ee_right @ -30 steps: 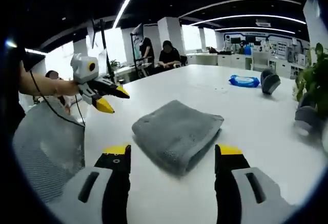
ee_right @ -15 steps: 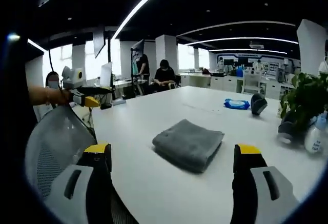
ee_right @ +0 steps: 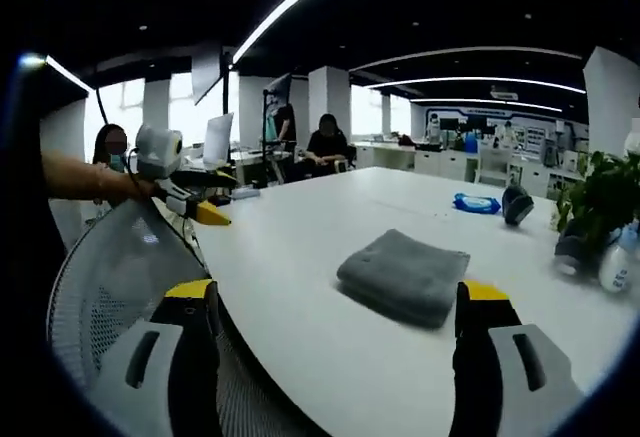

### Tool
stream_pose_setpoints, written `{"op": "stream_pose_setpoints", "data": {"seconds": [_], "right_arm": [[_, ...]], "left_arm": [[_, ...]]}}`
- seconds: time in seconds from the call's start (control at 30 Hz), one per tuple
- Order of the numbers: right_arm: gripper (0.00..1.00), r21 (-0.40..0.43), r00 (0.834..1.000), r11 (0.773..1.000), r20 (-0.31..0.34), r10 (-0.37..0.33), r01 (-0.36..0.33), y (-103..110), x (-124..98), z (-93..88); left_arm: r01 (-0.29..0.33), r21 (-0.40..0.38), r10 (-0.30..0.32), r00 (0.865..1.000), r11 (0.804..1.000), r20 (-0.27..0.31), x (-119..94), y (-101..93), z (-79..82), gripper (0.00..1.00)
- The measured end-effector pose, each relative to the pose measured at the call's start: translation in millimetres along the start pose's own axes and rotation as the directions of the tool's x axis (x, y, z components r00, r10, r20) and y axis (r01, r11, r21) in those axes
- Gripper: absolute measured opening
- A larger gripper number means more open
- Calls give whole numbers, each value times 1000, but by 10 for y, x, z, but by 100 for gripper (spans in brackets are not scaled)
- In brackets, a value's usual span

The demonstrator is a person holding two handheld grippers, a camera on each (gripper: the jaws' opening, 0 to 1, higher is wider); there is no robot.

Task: Fold the towel on the table until its edges align and the towel forms a compact rectangular stack.

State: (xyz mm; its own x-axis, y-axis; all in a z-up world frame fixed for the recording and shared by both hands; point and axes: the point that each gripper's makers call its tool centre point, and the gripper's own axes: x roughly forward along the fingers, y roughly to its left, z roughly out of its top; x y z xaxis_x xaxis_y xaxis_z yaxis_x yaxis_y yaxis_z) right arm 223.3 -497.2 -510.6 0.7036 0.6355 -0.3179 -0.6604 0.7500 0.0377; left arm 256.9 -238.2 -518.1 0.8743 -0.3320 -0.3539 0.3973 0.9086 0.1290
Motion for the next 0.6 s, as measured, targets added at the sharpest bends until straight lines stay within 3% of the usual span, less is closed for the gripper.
{"op": "stream_pose_setpoints", "data": {"seconds": [0.07,0.1,0.17,0.23,0.27,0.37,0.47,0.6], "right_arm": [[99,-25,999,1000,41,-8,9,40,16,69],[97,-76,998,996,45,-37,41,-16,19,71],[96,-150,994,984,-35,-106,100,-161,20,-69],[94,-153,979,975,-102,-178,162,-306,-35,-213],[93,-141,969,971,-129,-211,192,-373,-66,-278],[94,7,986,989,-75,-150,151,-318,-47,-251],[96,-61,984,988,-102,-148,142,-328,-54,-283],[99,-50,981,992,-150,-120,114,-287,-52,-386]], "left_arm": [[5,-15,-5,1000,1000,14,-9,-10,18,96],[7,-8,-7,1000,1000,18,-9,-23,24,96],[0,3,0,1000,1000,-14,41,-3,-27,94],[-2,-7,2,996,1000,-89,64,18,-138,91],[11,-8,-12,996,1000,-92,71,-13,-170,91],[15,30,-12,995,999,-99,56,-54,-175,90],[6,-25,-8,998,1000,-65,37,-49,-123,90],[28,5,-27,994,1000,-105,42,-125,-202,89]]}}
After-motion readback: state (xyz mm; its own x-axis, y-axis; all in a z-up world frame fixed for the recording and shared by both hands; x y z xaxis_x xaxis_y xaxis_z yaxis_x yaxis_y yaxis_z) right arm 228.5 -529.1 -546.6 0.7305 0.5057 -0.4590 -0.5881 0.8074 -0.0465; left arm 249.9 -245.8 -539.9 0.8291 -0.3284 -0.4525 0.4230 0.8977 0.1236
